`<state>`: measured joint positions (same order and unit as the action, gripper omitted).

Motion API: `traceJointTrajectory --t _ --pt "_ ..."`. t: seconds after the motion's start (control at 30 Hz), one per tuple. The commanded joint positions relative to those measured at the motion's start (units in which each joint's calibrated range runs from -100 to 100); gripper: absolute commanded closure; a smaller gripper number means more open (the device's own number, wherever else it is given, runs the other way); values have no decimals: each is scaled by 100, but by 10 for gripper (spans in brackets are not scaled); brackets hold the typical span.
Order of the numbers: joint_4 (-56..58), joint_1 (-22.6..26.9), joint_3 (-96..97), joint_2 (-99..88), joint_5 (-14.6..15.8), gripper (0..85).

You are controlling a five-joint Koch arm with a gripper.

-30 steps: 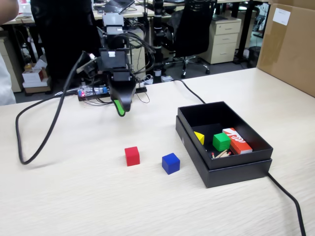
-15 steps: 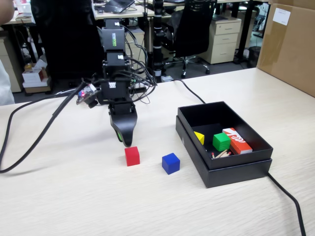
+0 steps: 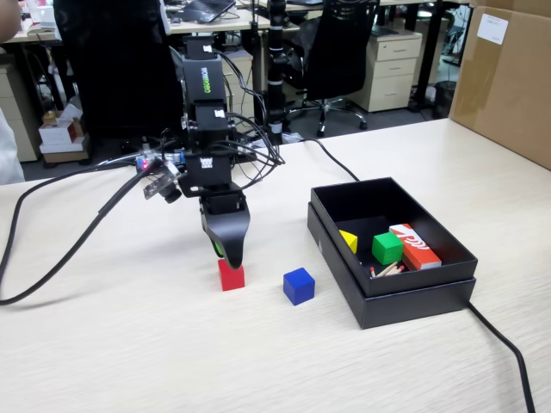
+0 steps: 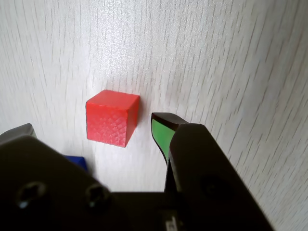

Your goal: Put the red cube on top of the blue cube

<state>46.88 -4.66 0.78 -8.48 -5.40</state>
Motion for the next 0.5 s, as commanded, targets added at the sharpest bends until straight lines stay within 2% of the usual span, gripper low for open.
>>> traceJointTrajectory --t 0.0,0.47 --pt "24 -10 -368 -18 20 379" --pt "-45 -59 -449 314 39 378"
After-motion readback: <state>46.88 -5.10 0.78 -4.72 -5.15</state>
